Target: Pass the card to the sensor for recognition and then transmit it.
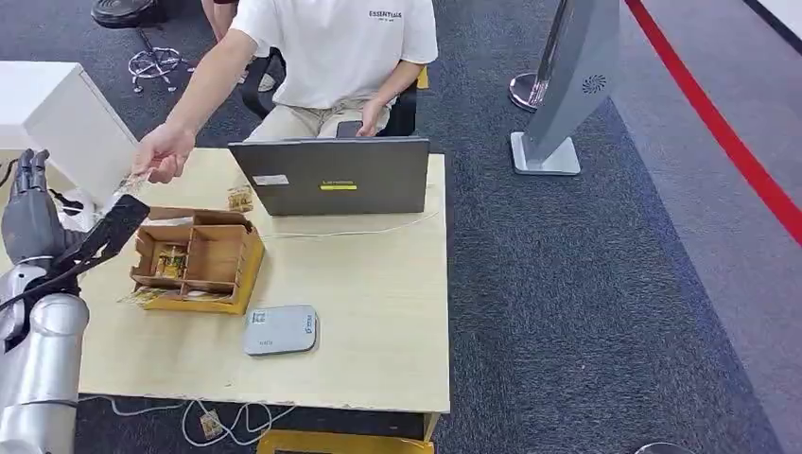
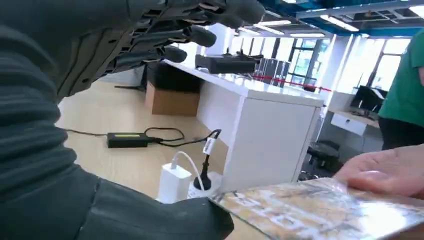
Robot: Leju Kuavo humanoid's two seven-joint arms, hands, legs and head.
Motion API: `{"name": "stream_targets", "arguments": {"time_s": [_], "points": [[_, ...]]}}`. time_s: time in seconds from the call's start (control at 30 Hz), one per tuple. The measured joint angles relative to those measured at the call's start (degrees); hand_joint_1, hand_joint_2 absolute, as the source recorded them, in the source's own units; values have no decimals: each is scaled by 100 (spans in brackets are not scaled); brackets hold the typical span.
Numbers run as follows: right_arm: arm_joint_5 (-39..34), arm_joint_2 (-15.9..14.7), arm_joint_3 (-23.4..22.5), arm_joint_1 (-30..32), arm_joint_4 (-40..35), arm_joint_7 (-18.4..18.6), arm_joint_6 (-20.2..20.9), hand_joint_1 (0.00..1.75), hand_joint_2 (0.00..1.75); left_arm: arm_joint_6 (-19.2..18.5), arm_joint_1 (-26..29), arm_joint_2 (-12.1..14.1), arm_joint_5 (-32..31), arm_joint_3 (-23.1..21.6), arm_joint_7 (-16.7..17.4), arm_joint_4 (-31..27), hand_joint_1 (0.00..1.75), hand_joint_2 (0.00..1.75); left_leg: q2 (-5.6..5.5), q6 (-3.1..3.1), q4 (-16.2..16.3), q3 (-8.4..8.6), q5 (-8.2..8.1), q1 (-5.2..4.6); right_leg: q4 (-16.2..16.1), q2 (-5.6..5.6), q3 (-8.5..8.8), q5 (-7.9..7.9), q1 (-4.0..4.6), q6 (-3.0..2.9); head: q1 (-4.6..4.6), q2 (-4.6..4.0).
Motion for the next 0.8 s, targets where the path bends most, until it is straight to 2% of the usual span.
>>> {"name": "stream_targets", "arguments": {"time_s": [0.13,0.23,0.57,0.8], "points": [[75,20,68,-42,-2,90,-15,0,0,370,-237,55,-600,-508,237,-107,175,175,-1,0,-2,-5,0,-1,3,1,21,2,1,0,-2,0],[118,22,96,-35,-2,118,-15,0,0,475,-282,81,-801,-657,285,-184,175,175,15,0,1,5,0,-2,1,19,-1,5,-1,1,-9,2],[299,31,297,-63,-2,308,-107,0,0,1261,-786,94,-1983,-1784,800,-328,175,175,8,-1,1,4,2,-2,2,13,18,10,-1,3,-2,2],[378,57,372,-73,-2,393,-110,0,0,1388,-955,66,-2287,-2236,936,-328,175,175,10,-3,1,4,3,-2,2,15,15,11,0,2,-2,2]]}}
